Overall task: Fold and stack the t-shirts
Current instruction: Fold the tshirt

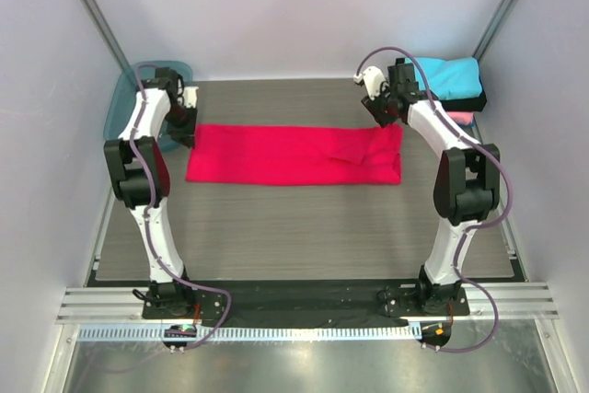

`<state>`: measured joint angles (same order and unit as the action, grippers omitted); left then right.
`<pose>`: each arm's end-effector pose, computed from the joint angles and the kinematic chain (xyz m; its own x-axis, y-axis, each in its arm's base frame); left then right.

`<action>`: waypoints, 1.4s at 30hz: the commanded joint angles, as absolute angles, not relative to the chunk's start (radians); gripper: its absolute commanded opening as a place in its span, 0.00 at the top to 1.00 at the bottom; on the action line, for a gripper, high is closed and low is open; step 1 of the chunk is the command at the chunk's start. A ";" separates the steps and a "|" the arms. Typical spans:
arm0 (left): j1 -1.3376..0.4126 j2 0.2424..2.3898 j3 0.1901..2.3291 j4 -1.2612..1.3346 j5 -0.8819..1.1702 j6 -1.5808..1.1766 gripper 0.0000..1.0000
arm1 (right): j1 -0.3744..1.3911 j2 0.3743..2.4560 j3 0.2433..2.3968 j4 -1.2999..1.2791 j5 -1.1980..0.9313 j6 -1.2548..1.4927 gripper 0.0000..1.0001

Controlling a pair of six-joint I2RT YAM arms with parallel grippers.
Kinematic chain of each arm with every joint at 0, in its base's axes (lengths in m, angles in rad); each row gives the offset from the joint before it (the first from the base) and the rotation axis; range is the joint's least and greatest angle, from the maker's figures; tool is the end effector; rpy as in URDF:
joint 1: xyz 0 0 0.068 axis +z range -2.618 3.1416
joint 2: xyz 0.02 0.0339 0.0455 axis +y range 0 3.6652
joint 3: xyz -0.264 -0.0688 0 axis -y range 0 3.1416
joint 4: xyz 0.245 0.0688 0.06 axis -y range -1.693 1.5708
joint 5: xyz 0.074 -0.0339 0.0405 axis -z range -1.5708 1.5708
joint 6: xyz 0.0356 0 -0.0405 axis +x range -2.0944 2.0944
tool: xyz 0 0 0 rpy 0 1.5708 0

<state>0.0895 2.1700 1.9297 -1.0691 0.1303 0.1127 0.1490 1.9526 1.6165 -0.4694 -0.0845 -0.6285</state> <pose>0.4480 0.0356 0.2259 -0.9623 0.0256 -0.2709 0.0534 0.9940 -0.0957 0.4399 0.0691 0.2554 -0.4559 -0.6608 -0.5962 -0.5857 0.7271 -0.3581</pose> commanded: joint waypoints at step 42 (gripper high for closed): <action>0.023 2.249 1.805 -1.075 0.132 0.163 0.94 | 0.204 2.071 1.663 -0.834 -0.451 -0.716 0.91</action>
